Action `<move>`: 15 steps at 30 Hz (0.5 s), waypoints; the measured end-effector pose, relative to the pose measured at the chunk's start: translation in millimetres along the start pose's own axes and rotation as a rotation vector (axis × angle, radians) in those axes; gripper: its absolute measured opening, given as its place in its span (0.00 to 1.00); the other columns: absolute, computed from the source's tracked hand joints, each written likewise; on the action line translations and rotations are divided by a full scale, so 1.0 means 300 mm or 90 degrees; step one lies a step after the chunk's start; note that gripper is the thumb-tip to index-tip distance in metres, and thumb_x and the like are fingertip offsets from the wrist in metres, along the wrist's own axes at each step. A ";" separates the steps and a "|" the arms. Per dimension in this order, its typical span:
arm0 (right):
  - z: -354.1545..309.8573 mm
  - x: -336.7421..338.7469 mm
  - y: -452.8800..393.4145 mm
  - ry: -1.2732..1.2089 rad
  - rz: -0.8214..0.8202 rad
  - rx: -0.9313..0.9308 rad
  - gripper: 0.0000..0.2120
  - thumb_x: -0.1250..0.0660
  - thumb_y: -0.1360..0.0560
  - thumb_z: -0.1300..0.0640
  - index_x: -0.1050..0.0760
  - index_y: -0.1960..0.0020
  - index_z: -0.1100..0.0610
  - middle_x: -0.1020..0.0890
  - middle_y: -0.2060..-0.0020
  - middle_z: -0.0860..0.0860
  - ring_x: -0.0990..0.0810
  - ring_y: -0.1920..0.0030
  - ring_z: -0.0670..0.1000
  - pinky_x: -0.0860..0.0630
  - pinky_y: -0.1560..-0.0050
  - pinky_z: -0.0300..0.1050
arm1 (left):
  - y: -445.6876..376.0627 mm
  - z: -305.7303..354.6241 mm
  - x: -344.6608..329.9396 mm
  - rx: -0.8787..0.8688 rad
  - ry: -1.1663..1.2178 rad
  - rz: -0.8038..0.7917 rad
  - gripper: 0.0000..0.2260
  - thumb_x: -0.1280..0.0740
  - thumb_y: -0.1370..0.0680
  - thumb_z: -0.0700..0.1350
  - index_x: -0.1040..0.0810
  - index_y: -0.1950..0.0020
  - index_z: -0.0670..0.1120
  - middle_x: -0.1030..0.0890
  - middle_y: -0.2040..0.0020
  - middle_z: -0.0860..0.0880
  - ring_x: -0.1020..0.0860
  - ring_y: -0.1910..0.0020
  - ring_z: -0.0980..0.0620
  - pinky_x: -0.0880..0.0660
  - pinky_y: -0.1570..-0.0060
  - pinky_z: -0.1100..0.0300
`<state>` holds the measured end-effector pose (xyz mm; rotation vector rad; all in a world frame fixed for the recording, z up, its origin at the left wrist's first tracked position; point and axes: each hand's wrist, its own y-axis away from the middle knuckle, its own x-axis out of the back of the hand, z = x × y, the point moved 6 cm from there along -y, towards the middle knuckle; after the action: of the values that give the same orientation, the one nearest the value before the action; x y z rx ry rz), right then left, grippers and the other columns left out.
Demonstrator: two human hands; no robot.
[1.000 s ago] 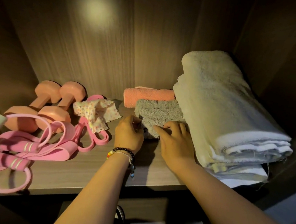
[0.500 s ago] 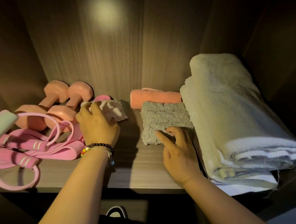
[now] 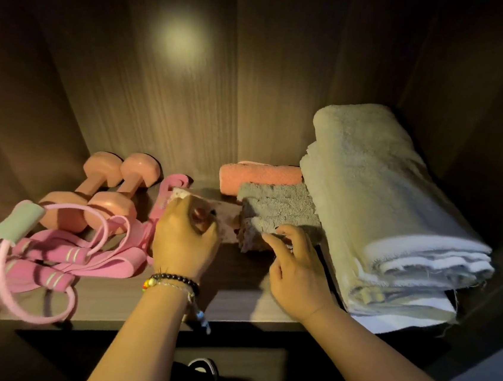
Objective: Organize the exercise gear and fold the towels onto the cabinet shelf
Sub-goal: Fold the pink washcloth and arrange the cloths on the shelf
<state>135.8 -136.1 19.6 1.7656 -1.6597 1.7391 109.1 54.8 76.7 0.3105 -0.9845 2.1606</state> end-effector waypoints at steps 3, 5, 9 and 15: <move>-0.038 0.008 0.058 -0.001 -0.069 -0.016 0.23 0.31 0.31 0.65 0.25 0.36 0.57 0.28 0.36 0.57 0.23 0.41 0.59 0.21 0.47 0.53 | 0.088 -0.026 -0.006 0.089 -0.018 -0.073 0.15 0.29 0.31 0.41 0.21 0.44 0.43 0.20 0.46 0.43 0.22 0.47 0.42 0.25 0.49 0.52; -0.056 0.011 0.103 -0.007 -0.123 -0.043 0.24 0.37 0.24 0.58 0.32 0.29 0.54 0.35 0.29 0.54 0.30 0.33 0.55 0.27 0.37 0.51 | 0.128 0.005 0.021 0.073 -0.032 -0.076 0.21 0.29 0.30 0.45 0.24 0.38 0.42 0.21 0.42 0.42 0.24 0.42 0.42 0.27 0.45 0.54; -0.108 0.072 0.169 -0.018 -0.184 -0.049 0.22 0.47 0.19 0.53 0.39 0.24 0.51 0.42 0.25 0.50 0.41 0.26 0.52 0.39 0.28 0.48 | 0.234 0.088 0.077 0.021 -0.059 -0.126 0.23 0.30 0.27 0.44 0.28 0.33 0.44 0.24 0.35 0.46 0.28 0.36 0.48 0.36 0.42 0.64; -0.170 0.280 0.210 0.038 -0.190 0.015 0.24 0.49 0.18 0.52 0.46 0.23 0.55 0.44 0.24 0.50 0.52 0.23 0.49 0.48 0.26 0.46 | 0.413 0.180 0.155 -0.067 -0.083 -0.254 0.24 0.37 0.21 0.43 0.37 0.26 0.48 0.36 0.25 0.52 0.40 0.26 0.55 0.46 0.32 0.68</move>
<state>33.7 -169.0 65.8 1.8397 -1.2801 1.6634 -15.2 -15.0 67.1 0.5521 -1.0069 1.7403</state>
